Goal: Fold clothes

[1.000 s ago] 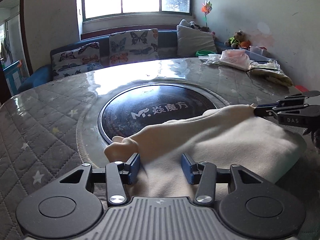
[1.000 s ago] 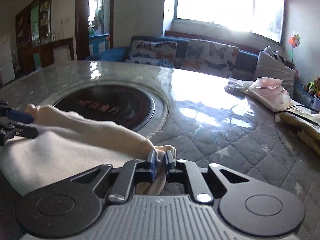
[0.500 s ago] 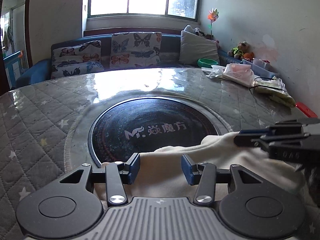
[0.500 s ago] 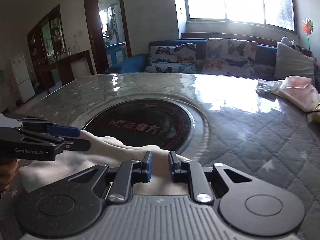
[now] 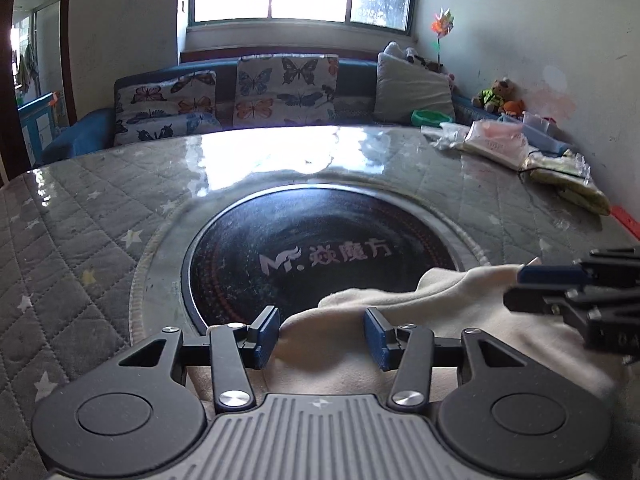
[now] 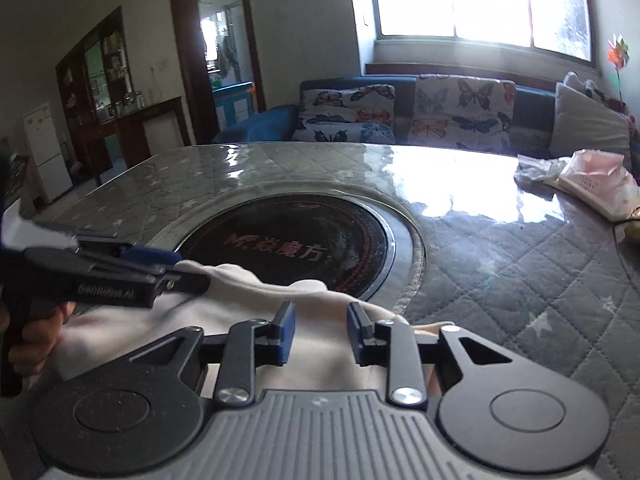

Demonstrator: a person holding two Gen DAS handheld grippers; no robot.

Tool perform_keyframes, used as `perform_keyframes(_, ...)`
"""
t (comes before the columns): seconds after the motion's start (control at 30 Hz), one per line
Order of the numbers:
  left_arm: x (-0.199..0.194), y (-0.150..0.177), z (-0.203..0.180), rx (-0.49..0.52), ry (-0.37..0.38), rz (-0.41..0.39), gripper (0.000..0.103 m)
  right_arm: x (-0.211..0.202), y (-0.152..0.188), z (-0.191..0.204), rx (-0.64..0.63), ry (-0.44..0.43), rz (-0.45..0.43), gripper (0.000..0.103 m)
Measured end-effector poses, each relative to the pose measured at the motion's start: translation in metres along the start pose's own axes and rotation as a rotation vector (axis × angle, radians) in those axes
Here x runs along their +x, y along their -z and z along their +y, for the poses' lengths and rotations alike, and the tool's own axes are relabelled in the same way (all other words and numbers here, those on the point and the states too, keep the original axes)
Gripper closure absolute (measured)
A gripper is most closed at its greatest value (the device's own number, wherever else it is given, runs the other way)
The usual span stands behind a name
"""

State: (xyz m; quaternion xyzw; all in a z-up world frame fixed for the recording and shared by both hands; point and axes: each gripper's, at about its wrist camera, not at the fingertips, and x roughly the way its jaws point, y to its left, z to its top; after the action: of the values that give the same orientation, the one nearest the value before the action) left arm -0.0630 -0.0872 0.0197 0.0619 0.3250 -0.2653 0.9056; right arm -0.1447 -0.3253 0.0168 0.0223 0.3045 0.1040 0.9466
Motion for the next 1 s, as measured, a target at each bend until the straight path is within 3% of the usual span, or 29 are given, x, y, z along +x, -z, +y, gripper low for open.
perform_keyframes(0.23,-0.039,0.009,-0.027,0.059,0.084,-0.074,0.051,-0.036,0.020,0.006,-0.016,-0.046,-0.025,0.074)
perform_keyframes(0.43,-0.052,0.029,-0.048,0.085,0.155,-0.054,0.050,-0.040,0.041,0.004,-0.021,-0.041,-0.008,0.074)
perform_keyframes(0.7,-0.046,0.048,-0.046,0.069,0.148,-0.009,0.050,-0.053,0.047,0.001,-0.043,-0.037,-0.063,0.074)
perform_keyframes(1.0,-0.047,0.047,-0.050,0.086,0.141,-0.013,0.047,-0.059,0.055,-0.003,-0.073,-0.009,-0.043,0.074)
